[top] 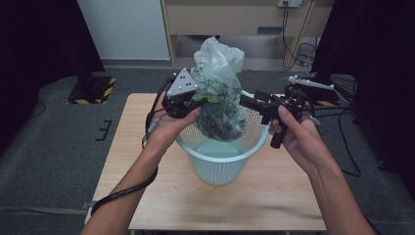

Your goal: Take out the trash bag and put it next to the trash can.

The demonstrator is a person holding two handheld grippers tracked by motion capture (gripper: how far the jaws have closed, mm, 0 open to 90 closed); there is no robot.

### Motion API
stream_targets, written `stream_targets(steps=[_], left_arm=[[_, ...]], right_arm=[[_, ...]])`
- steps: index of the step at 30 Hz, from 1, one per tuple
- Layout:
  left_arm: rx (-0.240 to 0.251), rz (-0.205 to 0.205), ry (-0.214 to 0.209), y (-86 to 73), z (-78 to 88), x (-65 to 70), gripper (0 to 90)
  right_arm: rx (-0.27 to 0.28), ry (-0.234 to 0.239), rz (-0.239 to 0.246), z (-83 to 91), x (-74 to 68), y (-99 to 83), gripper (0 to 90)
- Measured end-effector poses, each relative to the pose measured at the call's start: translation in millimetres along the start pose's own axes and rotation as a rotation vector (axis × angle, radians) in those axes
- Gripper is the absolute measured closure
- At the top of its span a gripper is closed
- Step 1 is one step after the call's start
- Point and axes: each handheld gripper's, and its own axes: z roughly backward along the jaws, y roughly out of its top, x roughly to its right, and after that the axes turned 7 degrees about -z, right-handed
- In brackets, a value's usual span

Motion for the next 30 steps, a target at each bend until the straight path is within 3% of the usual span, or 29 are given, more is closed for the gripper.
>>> stream_targets(steps=[9, 23, 30], left_arm=[[0.025, 0.009, 0.017, 3.5, 10.8, -6.1, 87.5], [0.063, 0.011, 0.019, 6.8, 44.5, -19.1, 87.5], [0.079, 0.030, 0.046, 4.8, 65.4, -25.3, 87.5]], right_arm=[[0.031, -0.012, -0.022, 14.6, 11.8, 2.9, 4.6], [0.058, -0.064, -0.078, 34.0, 46.0, -0.5, 4.3], [0.057, -0.089, -0.089, 41.2, 59.5, -4.9, 4.4]])
